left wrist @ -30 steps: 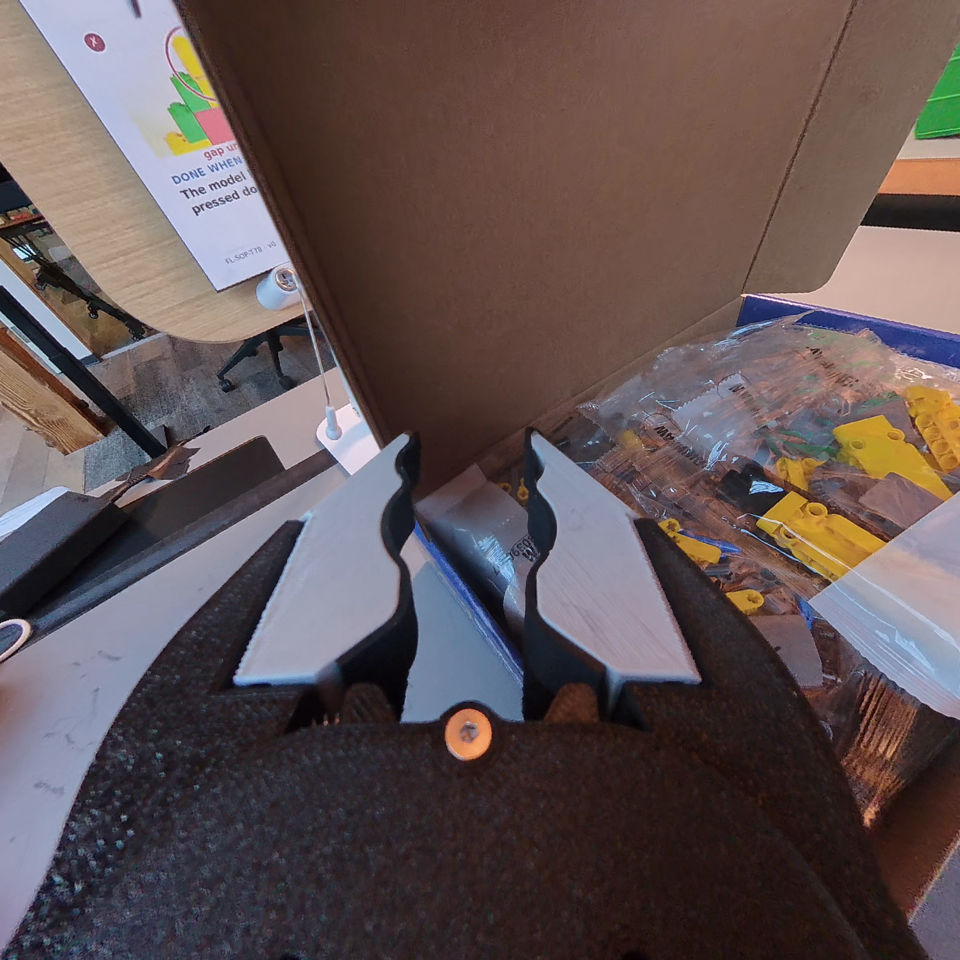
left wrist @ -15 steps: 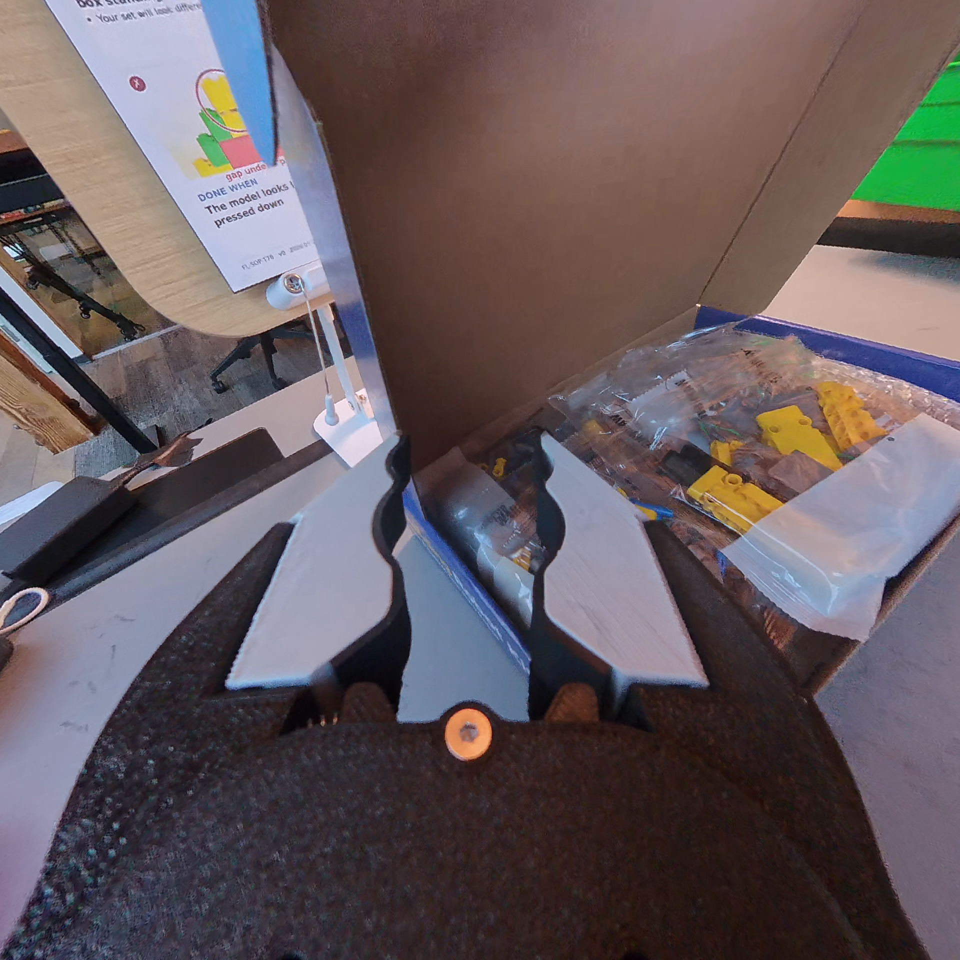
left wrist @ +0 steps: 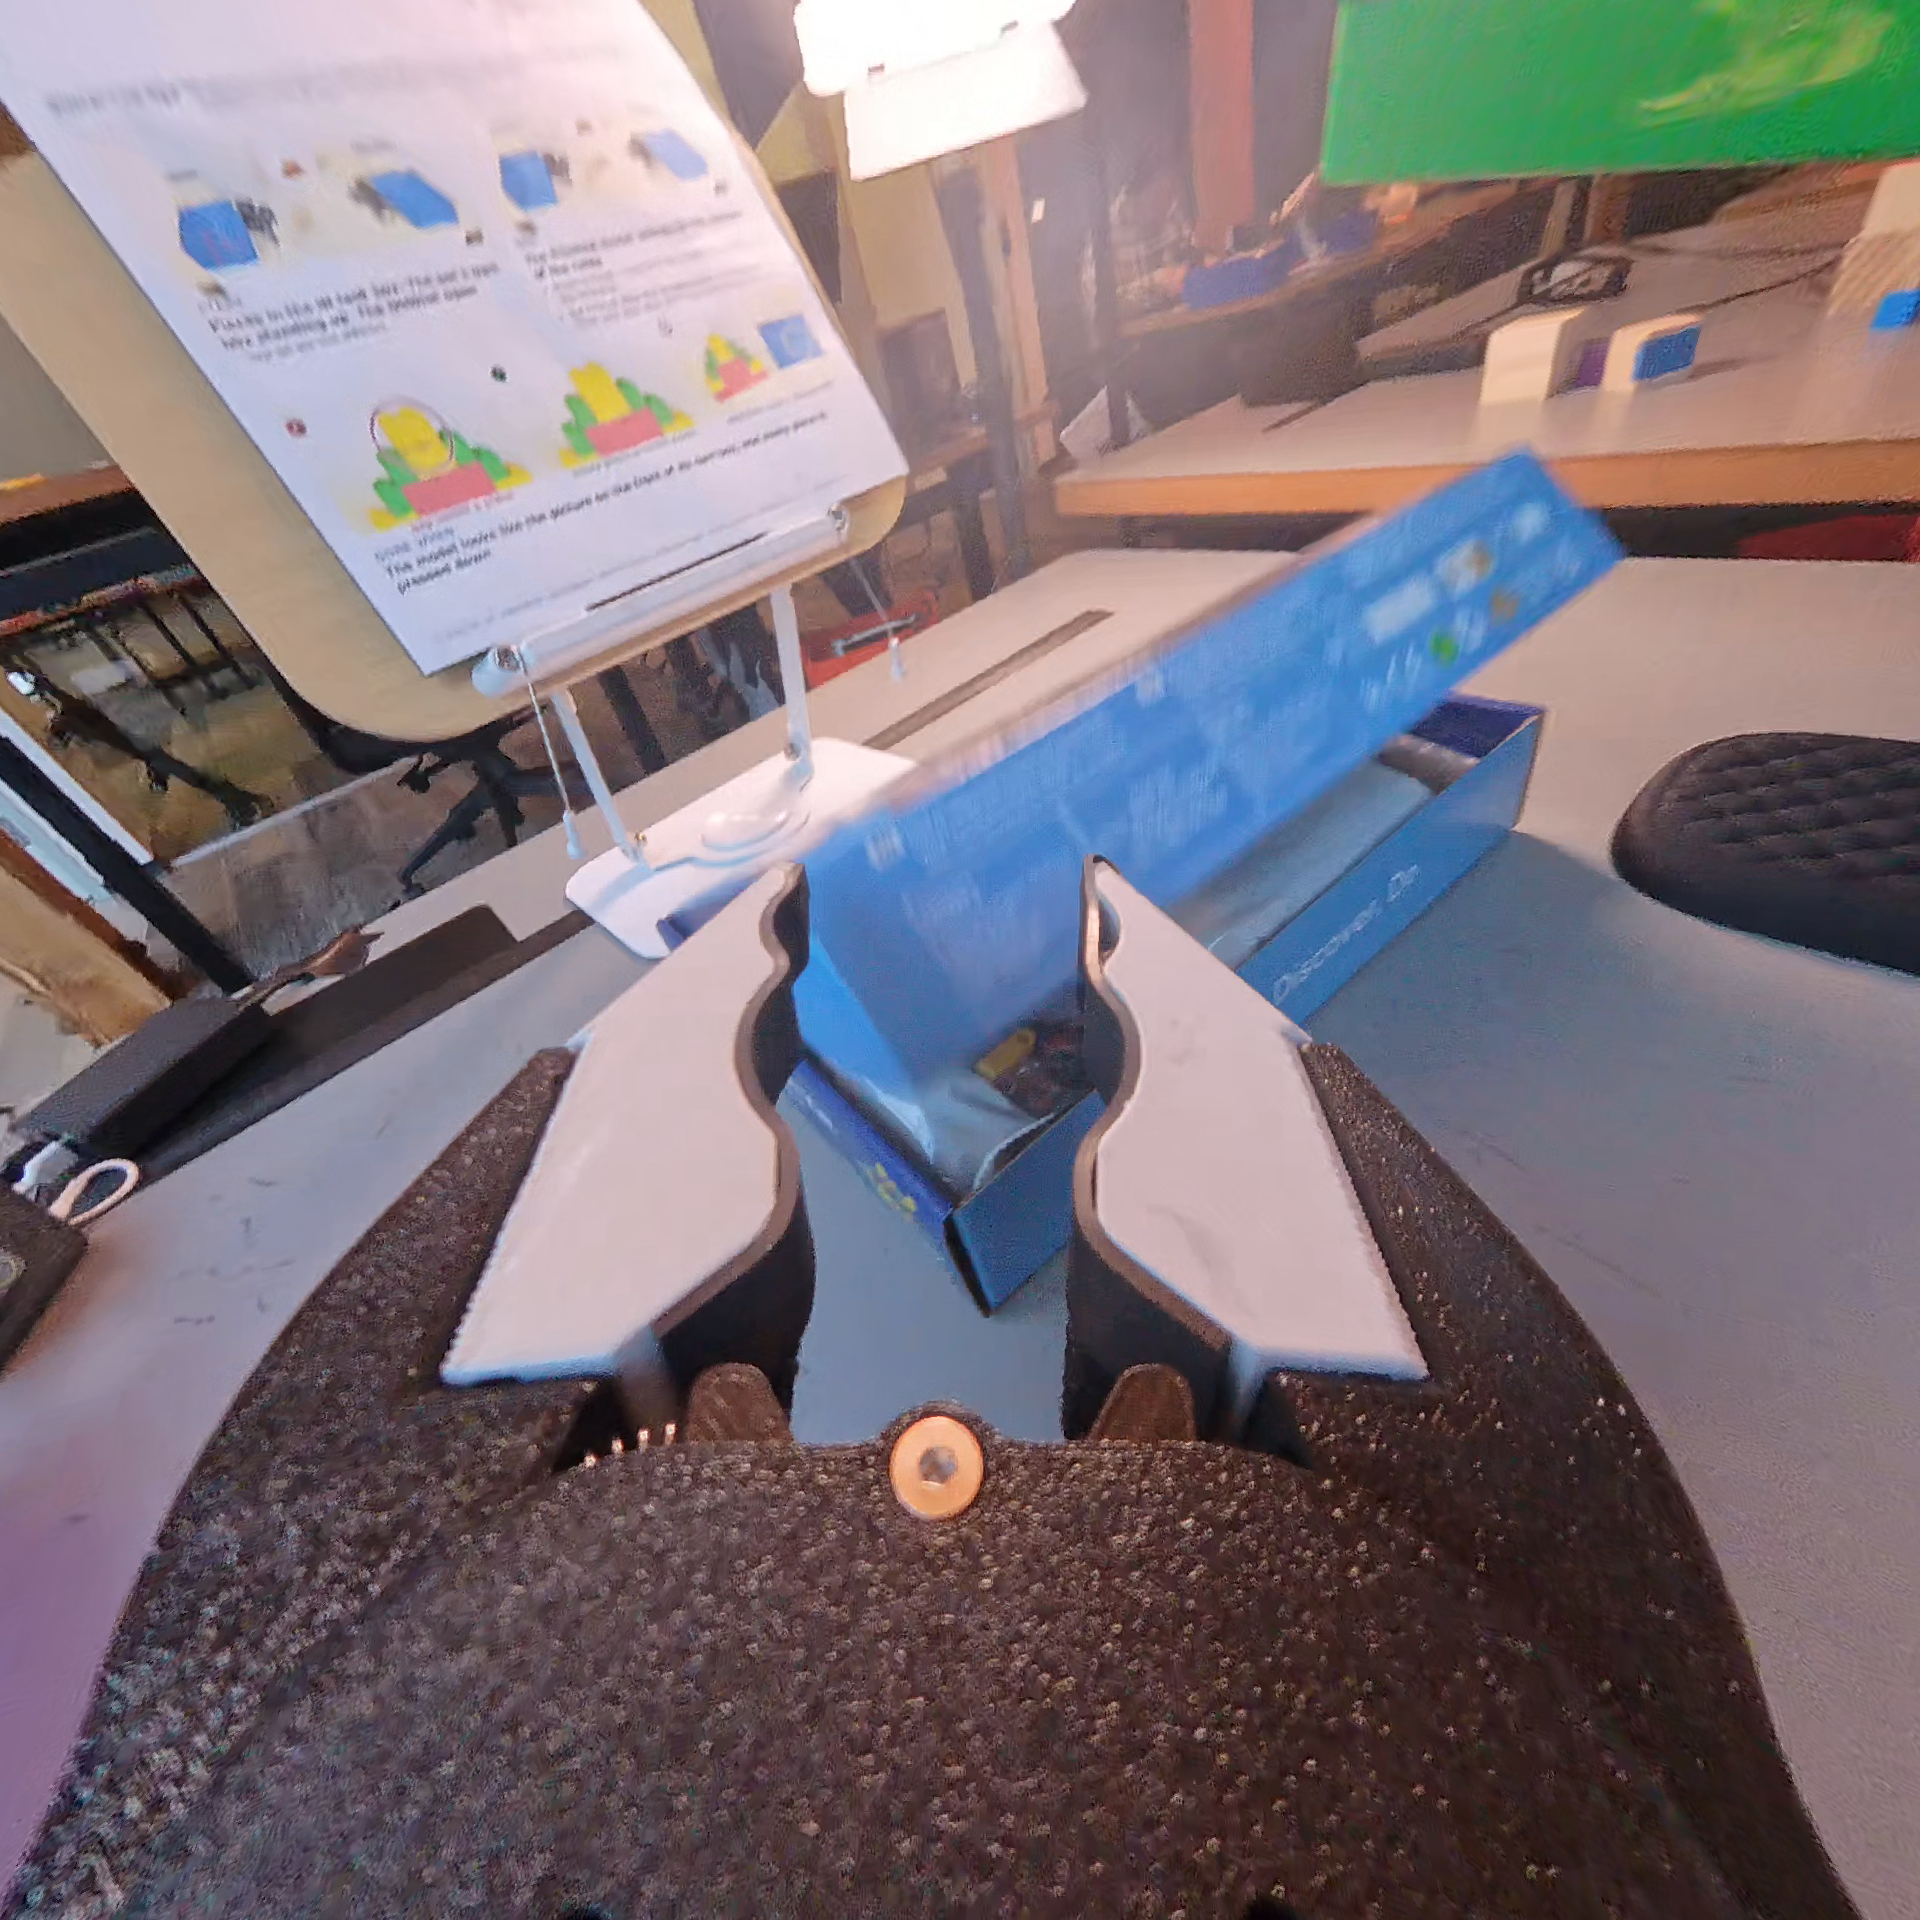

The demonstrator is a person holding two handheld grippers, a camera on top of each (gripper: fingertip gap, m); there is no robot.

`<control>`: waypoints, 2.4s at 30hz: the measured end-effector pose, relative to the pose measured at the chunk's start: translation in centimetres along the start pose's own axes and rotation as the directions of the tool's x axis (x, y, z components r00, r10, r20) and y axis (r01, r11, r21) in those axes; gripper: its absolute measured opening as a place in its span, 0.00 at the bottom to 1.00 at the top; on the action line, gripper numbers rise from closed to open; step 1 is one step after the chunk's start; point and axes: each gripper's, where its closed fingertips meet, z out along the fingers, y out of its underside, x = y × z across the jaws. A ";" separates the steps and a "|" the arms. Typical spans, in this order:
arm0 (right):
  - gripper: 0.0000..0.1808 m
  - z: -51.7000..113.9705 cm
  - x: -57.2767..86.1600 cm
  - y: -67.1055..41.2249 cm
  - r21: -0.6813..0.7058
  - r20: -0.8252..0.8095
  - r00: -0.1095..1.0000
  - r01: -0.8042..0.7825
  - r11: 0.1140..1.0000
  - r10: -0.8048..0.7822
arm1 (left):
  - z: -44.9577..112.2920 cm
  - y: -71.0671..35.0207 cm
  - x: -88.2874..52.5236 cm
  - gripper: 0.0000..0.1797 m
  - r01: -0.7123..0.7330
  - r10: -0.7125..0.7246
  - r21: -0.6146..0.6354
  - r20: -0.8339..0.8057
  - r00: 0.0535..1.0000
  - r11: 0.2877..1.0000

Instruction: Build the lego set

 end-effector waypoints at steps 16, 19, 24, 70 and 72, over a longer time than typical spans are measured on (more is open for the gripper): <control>0.27 0.8 1.6 -31.7 0.538 0.024 0.982 0.143 0.831 -0.185 | -9.4 -4.0 -5.4 0.32 -0.234 0.234 -0.040 0.325 0.916 0.972; 0.27 2.4 0.0 -37.7 0.617 0.047 0.975 0.142 0.774 -0.216 | -14.5 3.1 -14.2 0.34 -0.190 0.368 -0.415 0.404 0.837 0.890; 0.27 3.8 -2.5 -46.0 0.702 0.091 0.956 0.137 0.699 -0.279 | -20.3 13.4 -19.2 0.40 -0.122 0.244 -0.622 0.114 0.963 0.773; 0.35 -0.1 -5.4 -52.9 0.810 0.224 0.973 -0.215 0.546 0.051 | -8.8 -2.2 -20.2 0.00 0.040 0.078 -0.166 0.645 0.760 0.985; 0.34 -1.0 -4.5 -50.2 0.795 0.345 0.931 -0.356 0.492 0.117 | -9.9 -2.0 -20.8 0.00 0.030 0.082 -0.152 0.679 0.729 0.988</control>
